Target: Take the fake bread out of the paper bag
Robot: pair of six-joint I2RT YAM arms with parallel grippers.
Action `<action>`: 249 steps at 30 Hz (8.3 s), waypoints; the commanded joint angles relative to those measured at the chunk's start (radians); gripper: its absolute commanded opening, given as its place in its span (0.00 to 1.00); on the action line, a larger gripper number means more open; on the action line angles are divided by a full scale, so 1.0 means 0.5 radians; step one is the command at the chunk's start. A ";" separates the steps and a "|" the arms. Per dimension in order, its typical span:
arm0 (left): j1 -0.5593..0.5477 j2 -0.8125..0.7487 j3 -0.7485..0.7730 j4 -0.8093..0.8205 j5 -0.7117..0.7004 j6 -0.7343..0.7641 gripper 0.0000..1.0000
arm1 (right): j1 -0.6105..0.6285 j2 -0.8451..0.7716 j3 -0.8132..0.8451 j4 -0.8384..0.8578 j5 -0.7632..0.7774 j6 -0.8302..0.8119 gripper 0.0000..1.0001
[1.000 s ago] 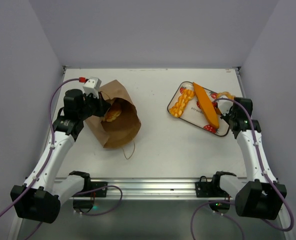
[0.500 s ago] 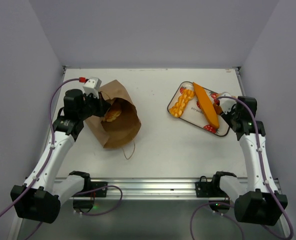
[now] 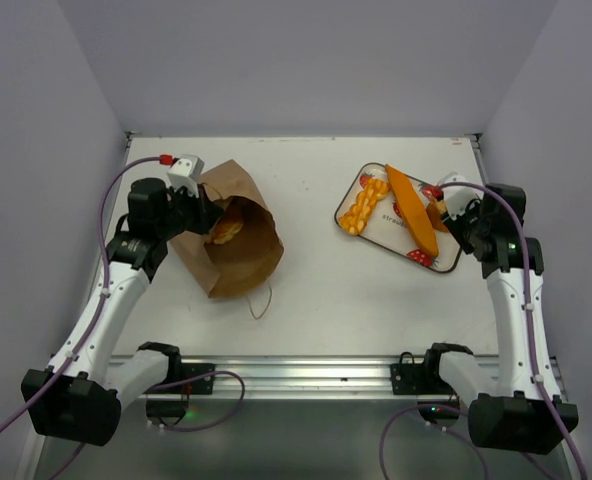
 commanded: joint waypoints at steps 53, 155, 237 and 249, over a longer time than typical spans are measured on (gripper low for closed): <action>-0.494 0.580 0.557 0.041 -0.116 -0.306 0.00 | 2.335 0.625 0.053 0.697 0.833 -0.186 0.35; -0.491 0.659 0.367 0.213 -0.079 -0.272 0.00 | 2.329 -0.105 -0.235 -0.026 0.401 -0.189 0.00; -0.326 0.466 0.376 0.020 -0.193 -0.168 0.00 | 1.090 -0.133 -0.585 0.455 0.536 -0.180 0.14; -0.323 0.469 0.358 0.035 -0.184 -0.168 0.00 | 1.093 -0.050 -0.594 0.375 0.423 -0.150 0.46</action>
